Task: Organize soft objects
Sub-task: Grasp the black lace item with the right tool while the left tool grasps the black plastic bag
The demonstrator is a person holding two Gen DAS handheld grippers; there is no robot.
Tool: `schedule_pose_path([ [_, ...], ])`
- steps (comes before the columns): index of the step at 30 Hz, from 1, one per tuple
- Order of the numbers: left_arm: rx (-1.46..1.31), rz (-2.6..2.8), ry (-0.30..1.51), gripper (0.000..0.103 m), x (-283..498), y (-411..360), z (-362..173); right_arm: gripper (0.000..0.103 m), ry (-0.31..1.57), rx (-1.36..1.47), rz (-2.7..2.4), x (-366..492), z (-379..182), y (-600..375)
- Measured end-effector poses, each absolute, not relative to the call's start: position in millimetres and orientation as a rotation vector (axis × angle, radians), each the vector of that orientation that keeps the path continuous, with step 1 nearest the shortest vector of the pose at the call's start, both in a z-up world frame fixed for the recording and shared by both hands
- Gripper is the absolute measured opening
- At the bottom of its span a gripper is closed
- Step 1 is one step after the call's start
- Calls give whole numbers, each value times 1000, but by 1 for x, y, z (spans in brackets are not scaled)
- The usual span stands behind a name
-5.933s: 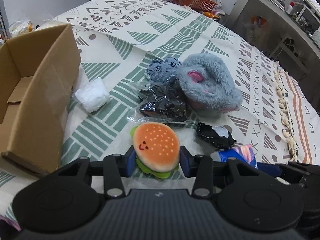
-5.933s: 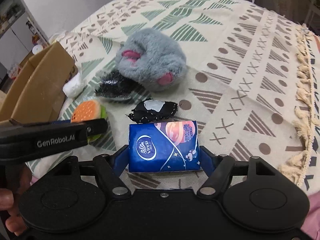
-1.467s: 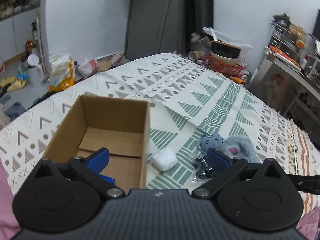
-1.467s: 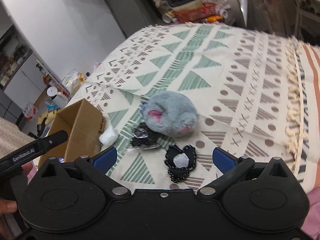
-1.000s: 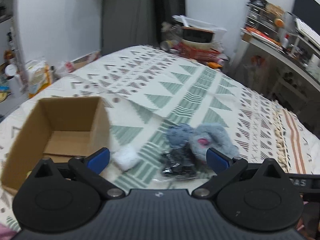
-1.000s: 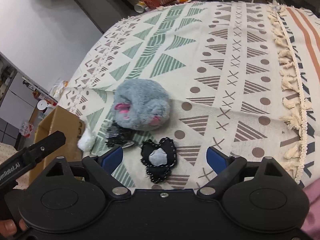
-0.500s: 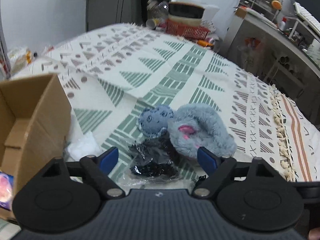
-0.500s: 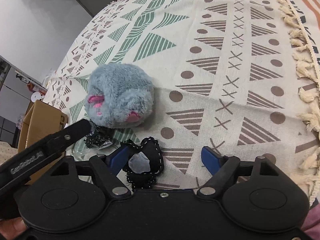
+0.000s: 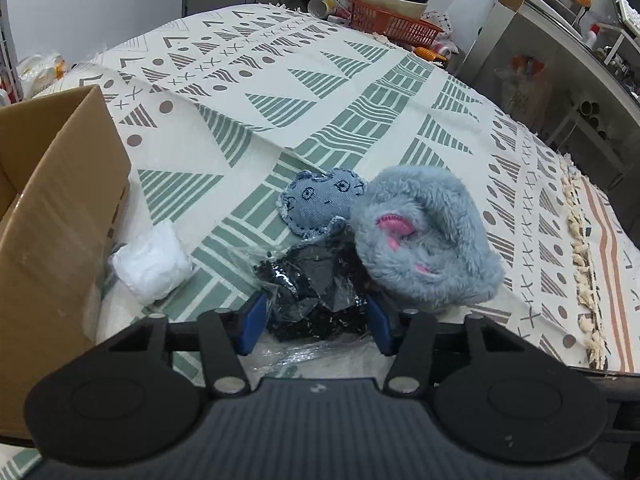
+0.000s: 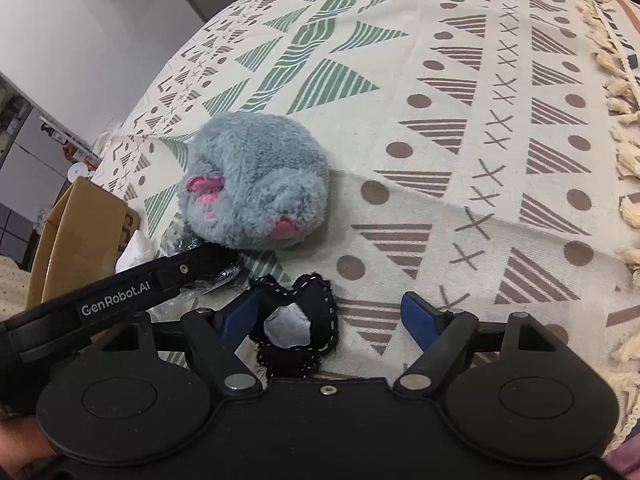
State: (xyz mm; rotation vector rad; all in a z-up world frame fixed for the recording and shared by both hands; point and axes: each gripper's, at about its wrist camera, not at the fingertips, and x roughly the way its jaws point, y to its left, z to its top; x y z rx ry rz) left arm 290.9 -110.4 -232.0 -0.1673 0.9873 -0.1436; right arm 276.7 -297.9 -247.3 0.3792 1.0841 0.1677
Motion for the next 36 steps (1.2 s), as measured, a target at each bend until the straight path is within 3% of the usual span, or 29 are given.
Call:
schedule_pose_path([
  [11,-191,-122,970,45,278,-104,-205,66,1075,317,216,278,-247,-281],
  [14,-215,-123,962,45,273,-99,-199,59,1072,291,217,278,-248,-277],
  [18,-255,-122,958,44,269,-90,-191,39,1073,259,220,277,-249,-271],
  [22,-268,-127,931,44,264,-85,-180,31,1066,250,215,273,-247,-270],
  [36,-296,-125,864,44,244,-59,-147,30,948,251,145,247,-199,-274],
])
